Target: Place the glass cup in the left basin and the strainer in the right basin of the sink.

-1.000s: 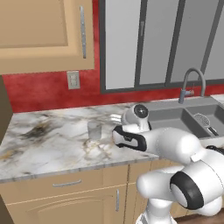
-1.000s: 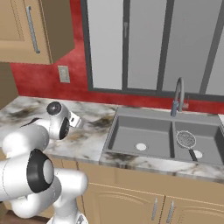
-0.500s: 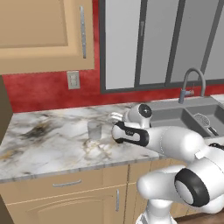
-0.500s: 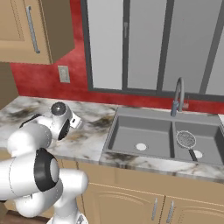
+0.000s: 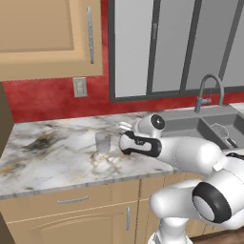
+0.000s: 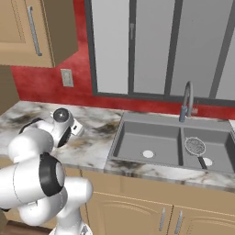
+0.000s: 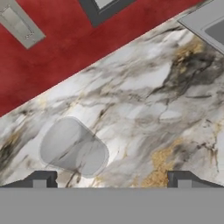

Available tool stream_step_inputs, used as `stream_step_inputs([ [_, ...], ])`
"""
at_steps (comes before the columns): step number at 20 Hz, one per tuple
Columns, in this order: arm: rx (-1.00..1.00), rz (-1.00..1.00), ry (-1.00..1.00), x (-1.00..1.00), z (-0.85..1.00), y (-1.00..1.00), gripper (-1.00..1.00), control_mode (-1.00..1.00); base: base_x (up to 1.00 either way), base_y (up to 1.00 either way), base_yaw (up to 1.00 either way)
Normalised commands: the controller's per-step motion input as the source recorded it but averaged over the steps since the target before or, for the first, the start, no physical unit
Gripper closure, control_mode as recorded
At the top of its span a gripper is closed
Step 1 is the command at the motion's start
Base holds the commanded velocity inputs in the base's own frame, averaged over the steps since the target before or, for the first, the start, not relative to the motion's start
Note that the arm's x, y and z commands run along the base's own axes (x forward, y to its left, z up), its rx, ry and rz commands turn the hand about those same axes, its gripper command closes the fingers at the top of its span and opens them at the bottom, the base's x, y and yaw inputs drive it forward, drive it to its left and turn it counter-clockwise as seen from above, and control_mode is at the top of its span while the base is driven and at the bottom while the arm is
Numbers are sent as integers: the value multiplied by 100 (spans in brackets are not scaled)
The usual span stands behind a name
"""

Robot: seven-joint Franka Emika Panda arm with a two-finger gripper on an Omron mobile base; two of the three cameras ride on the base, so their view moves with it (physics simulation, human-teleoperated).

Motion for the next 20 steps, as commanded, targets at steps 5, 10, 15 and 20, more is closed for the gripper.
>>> stream_step_inputs([
  [5, 5, 0, 0, 1, 6, 7, -100, -100, 0, 0, 0],
  [10, 2, 0, 0, 6, 0, 9, -100, -100, 0, 0, 0],
  [15, 0, 0, 2, 21, 0, 19, -100, -100, 0, 0, 0],
  [20, 0, 0, 4, 21, -2, 21, -100, -100, 0, 0, 0],
])
